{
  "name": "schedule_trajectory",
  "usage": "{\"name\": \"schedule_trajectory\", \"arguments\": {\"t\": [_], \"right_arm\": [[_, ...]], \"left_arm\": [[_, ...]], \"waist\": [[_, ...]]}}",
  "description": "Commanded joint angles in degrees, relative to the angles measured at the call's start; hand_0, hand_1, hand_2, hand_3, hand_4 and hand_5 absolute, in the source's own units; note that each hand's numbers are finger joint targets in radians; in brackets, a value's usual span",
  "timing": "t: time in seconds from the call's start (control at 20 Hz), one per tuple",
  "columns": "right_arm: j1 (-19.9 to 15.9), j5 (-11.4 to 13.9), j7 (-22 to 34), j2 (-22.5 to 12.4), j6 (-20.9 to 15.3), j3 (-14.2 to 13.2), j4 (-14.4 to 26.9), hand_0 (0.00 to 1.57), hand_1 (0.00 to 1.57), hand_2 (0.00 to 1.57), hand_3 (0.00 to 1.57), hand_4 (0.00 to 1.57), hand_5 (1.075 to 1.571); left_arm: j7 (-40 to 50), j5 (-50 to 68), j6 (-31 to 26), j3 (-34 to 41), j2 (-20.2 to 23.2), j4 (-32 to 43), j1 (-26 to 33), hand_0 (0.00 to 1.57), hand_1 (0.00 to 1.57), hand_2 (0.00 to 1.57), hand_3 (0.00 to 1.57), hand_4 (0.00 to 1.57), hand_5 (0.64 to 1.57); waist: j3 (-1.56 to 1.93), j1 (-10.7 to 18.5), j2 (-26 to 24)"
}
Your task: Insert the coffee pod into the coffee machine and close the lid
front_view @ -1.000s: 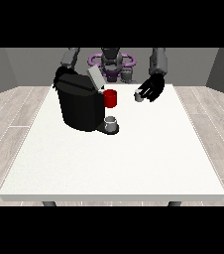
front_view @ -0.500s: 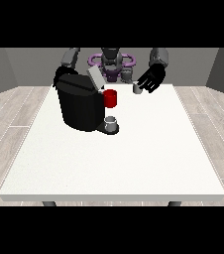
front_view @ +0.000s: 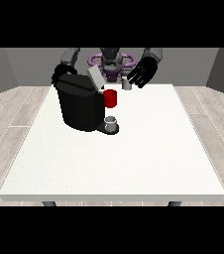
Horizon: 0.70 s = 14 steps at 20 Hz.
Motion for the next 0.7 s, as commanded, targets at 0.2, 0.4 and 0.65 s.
{"name": "schedule_trajectory", "arguments": {"t": [0.2, 0.4, 0.65], "right_arm": [[-3.27, 0.36, 4.64, -1.36, -0.99, -0.67, -3.32, 0.00, 0.00, 0.00, 0.00, 0.51, 1.571], [-1.61, 1.37, 1.21, -1.03, -0.96, -0.32, -1.09, 0.00, 0.00, 0.00, 0.00, 0.55, 1.571], [-2.89, 1.03, -3.24, 0.44, -4.19, 1.56, -1.06, 0.00, 0.00, 0.00, 0.00, 0.53, 1.571]], "left_arm": [[-0.96, -0.41, -1.18, 0.83, 1.49, 0.78, -3.64, 1.28, 1.28, 1.33, 1.27, 0.52, 1.571], [4.82, -1.49, -0.11, 0.08, -1.50, 0.39, -6.30, 1.26, 1.26, 1.30, 1.24, 0.49, 1.571], [3.99, -1.75, -0.72, 0.77, 0.11, 0.87, -9.55, 1.31, 1.31, 1.33, 1.23, 0.49, 1.571]], "waist": [[-0.01, -2.37, 2.63], [0.03, -2.81, 2.07], [0.03, -2.65, 6.59]]}}
